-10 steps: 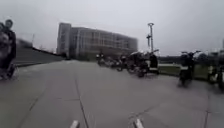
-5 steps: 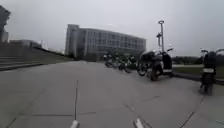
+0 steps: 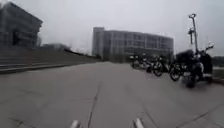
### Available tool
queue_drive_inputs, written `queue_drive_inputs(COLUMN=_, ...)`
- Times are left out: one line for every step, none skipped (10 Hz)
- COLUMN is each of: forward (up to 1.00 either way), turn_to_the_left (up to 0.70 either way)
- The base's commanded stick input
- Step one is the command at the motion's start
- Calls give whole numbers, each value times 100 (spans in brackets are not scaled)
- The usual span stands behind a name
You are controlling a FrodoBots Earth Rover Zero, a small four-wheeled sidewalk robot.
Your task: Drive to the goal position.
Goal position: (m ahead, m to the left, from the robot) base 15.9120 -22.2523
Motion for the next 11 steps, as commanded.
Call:
queue_drive_inputs(forward=100, turn_to_the_left=2)
queue_drive_inputs(forward=100, turn_to_the_left=2)
queue_drive_inputs(forward=100, turn_to_the_left=2)
queue_drive_inputs(forward=100, turn_to_the_left=2)
queue_drive_inputs(forward=100, turn_to_the_left=2)
queue_drive_inputs(forward=100, turn_to_the_left=2)
queue_drive_inputs(forward=100, turn_to_the_left=2)
queue_drive_inputs(forward=100, turn_to_the_left=2)
queue_drive_inputs(forward=100, turn_to_the_left=2)
queue_drive_inputs(forward=100, turn_to_the_left=2)
queue_drive_inputs(forward=100, turn_to_the_left=2)
